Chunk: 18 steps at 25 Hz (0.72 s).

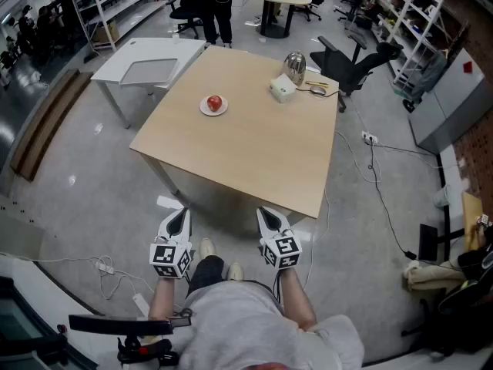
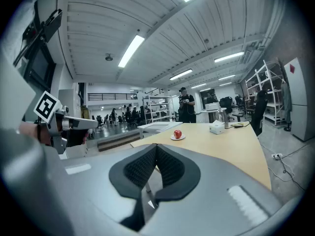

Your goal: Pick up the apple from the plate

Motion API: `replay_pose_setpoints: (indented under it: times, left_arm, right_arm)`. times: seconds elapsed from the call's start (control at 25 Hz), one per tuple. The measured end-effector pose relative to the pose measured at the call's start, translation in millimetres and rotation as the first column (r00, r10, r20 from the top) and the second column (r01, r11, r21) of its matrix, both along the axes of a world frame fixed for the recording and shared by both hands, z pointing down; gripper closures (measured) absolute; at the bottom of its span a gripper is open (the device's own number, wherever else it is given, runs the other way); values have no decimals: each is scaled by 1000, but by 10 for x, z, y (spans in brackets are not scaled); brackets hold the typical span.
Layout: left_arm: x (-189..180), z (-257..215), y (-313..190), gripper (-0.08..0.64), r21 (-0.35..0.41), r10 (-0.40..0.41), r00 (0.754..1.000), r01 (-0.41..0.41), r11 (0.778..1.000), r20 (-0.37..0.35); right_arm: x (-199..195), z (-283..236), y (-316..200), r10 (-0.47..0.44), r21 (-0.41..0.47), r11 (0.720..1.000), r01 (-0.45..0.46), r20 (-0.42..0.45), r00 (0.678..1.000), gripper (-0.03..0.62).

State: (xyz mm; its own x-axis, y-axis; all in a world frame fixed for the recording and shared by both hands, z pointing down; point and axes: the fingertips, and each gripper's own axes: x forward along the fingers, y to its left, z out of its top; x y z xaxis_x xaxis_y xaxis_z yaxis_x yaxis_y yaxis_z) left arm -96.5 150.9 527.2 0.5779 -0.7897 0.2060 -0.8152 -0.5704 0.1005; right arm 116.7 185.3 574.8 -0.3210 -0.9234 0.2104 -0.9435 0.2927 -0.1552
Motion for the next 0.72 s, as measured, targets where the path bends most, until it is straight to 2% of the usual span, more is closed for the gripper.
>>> replay_pose_setpoints:
  times: [0.32,0.48,0.72]
  left_arm:
    - [-26,15,-242,540,-11,7,1000,-7,1000,-1]
    - [-19,-2,-488,540,-7,8,1000,-8,1000,-1]
    - [-43,-75,-879,540,5,19,1000,-19,1000,-8]
  right_arm:
    - [-40,-26,-209,9,5,1000,-9,2,1000,586]
    - [-2,-128,-456,18,34,999,-19,34,999,586]
    - [-132,-226,-880,3,48,999,-4,31,1000,586]
